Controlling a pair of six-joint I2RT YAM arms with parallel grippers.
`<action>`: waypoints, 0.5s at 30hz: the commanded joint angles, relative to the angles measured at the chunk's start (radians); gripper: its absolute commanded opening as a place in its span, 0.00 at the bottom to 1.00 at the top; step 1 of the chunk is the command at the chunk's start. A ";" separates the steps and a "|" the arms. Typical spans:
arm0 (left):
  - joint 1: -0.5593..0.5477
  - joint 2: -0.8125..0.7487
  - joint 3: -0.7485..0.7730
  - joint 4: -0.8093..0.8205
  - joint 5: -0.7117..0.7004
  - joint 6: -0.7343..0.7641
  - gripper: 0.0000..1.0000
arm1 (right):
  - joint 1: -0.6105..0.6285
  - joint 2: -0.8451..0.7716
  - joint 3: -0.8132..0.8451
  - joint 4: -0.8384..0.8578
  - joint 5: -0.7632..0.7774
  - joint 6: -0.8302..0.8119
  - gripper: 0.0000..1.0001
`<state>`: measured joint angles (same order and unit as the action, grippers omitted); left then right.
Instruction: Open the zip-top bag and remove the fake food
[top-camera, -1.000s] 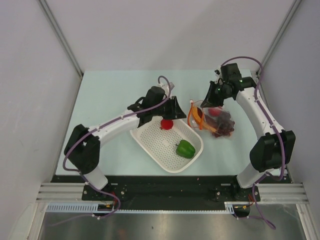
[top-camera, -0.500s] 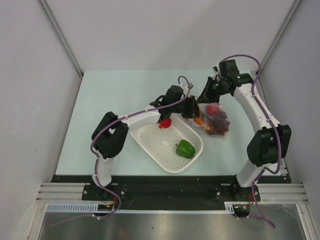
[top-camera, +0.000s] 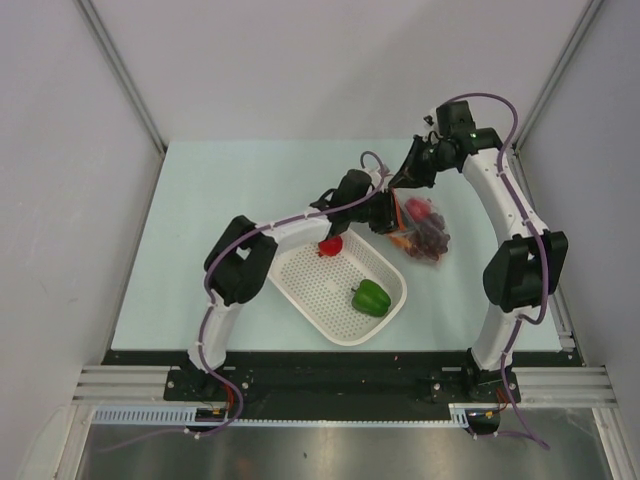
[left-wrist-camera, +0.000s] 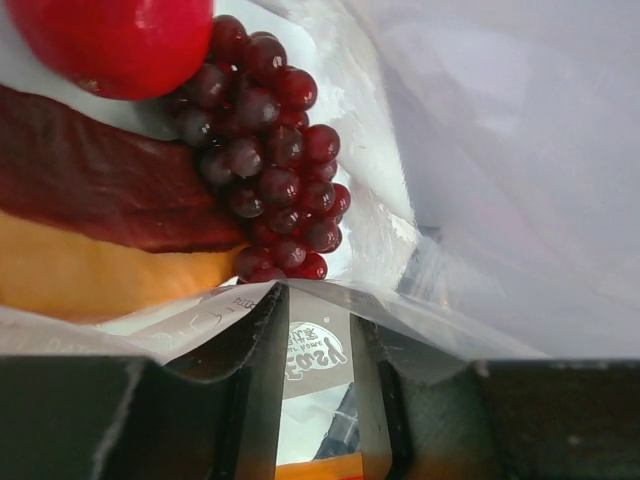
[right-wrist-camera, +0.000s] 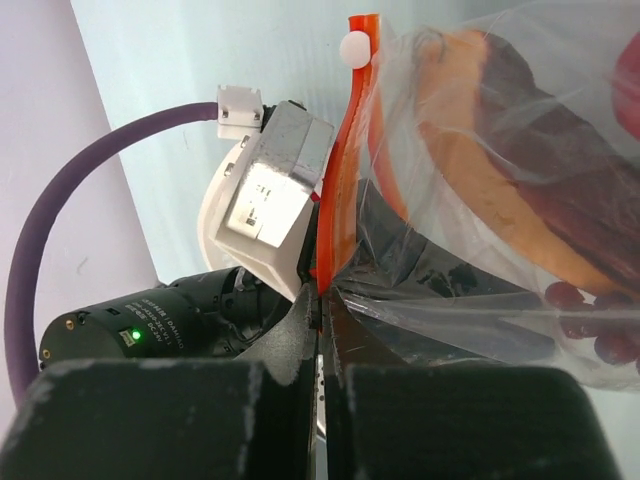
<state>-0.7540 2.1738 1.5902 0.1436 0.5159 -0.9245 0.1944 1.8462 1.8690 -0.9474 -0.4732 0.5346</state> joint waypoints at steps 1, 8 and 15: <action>-0.002 0.027 0.073 -0.056 0.044 0.070 0.35 | 0.004 0.016 0.088 0.025 -0.038 -0.050 0.00; 0.064 0.012 0.048 0.016 0.085 -0.017 0.28 | -0.023 0.036 0.114 -0.039 0.034 -0.146 0.00; 0.108 -0.020 0.022 -0.003 0.076 -0.005 0.29 | -0.036 -0.031 0.000 -0.024 0.027 -0.154 0.00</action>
<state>-0.6624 2.2009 1.6180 0.1188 0.5800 -0.9237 0.1661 1.8862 1.9175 -0.9810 -0.4416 0.4023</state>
